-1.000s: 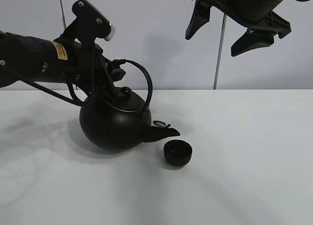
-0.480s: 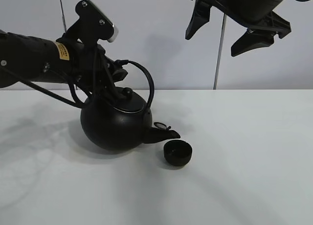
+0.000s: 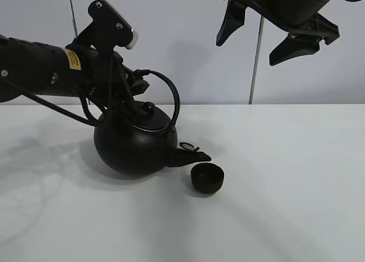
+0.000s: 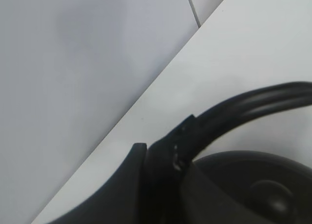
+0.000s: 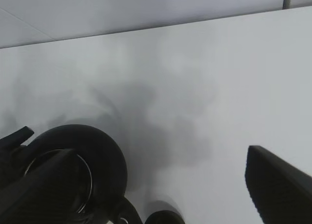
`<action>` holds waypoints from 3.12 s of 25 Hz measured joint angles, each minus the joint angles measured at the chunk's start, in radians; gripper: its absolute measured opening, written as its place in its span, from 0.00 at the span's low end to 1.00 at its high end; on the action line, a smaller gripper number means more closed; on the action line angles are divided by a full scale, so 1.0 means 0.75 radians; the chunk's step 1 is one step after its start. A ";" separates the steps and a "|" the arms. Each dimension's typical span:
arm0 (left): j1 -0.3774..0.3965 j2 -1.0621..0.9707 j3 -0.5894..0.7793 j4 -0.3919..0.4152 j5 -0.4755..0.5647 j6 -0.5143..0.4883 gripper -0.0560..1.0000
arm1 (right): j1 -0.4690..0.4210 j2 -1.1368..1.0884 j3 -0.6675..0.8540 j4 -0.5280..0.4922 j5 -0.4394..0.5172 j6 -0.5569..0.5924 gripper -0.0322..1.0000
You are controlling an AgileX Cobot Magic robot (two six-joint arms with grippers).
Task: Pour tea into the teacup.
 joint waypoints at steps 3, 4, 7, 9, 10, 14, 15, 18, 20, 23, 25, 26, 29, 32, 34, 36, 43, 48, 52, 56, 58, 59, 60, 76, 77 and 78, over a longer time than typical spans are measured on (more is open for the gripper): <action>0.000 0.000 0.000 0.000 0.000 0.004 0.14 | 0.000 0.000 0.000 0.000 0.000 0.000 0.65; 0.000 0.000 0.000 0.000 0.000 0.008 0.14 | 0.000 0.000 0.000 0.000 0.000 0.000 0.65; 0.000 0.000 0.000 0.000 0.000 0.014 0.14 | 0.000 0.000 0.000 0.000 0.000 0.000 0.65; 0.000 0.000 0.000 0.000 0.000 0.017 0.14 | 0.000 0.000 0.000 0.000 0.000 0.000 0.65; 0.000 0.000 0.000 0.000 0.000 0.018 0.14 | 0.000 0.000 0.000 0.000 0.000 0.000 0.65; -0.001 0.000 0.000 0.000 0.000 0.038 0.14 | 0.000 0.000 0.000 0.000 0.000 0.000 0.65; -0.001 0.000 0.000 0.000 0.000 0.039 0.14 | 0.000 0.000 0.000 0.000 0.000 0.000 0.65; -0.001 0.000 0.000 0.000 0.000 0.045 0.14 | 0.000 0.000 0.000 0.000 0.000 0.000 0.65; -0.001 0.000 0.000 0.000 0.001 0.048 0.14 | 0.000 0.000 0.000 0.000 0.000 0.000 0.65; -0.001 0.000 0.000 0.000 0.003 0.048 0.14 | 0.000 0.000 0.000 0.000 0.000 0.000 0.65; -0.001 0.000 0.000 0.000 0.003 0.056 0.14 | 0.000 0.000 0.000 0.000 0.000 0.000 0.65; -0.001 0.000 0.000 0.000 0.003 0.060 0.14 | 0.000 0.000 0.000 0.000 0.000 0.000 0.65; -0.001 0.000 0.000 0.000 0.003 0.065 0.14 | 0.000 0.000 0.000 0.000 0.000 0.000 0.65; -0.001 0.000 0.000 0.000 0.003 0.066 0.14 | 0.000 0.000 0.000 0.000 0.001 0.000 0.65; -0.001 0.000 0.000 0.000 0.003 0.051 0.14 | 0.000 0.000 0.000 0.000 0.001 0.000 0.65; -0.001 0.000 0.000 0.000 0.003 0.026 0.14 | 0.000 0.000 0.000 0.001 0.001 0.000 0.65; -0.001 0.000 0.000 -0.074 0.004 -0.037 0.14 | 0.000 0.000 0.000 0.001 0.001 0.000 0.65; -0.001 -0.004 0.000 -0.129 0.001 -0.052 0.14 | 0.000 0.000 0.000 0.001 0.001 0.000 0.65; -0.001 -0.031 0.015 -0.180 -0.011 -0.061 0.14 | 0.000 0.000 0.000 0.001 0.001 0.000 0.65; -0.001 -0.066 0.069 -0.253 -0.039 -0.089 0.14 | 0.000 0.000 0.000 0.001 0.001 0.000 0.65; -0.001 -0.089 0.116 -0.288 -0.079 -0.092 0.14 | 0.000 0.000 0.000 0.001 0.001 0.000 0.65; -0.001 -0.100 0.148 -0.312 -0.107 -0.094 0.14 | 0.000 0.000 0.000 0.001 0.001 0.000 0.65; -0.001 -0.111 0.183 -0.336 -0.146 -0.094 0.14 | 0.000 0.000 0.000 0.001 0.001 0.000 0.65; -0.001 -0.113 0.499 -0.517 -0.576 -0.133 0.14 | 0.000 0.000 0.000 0.001 0.000 0.000 0.65; -0.001 -0.102 0.508 -0.517 -0.606 -0.134 0.14 | 0.000 0.000 0.000 0.001 0.000 0.000 0.65; -0.001 -0.087 0.517 -0.517 -0.638 -0.140 0.14 | 0.000 0.000 0.000 0.001 0.000 0.000 0.65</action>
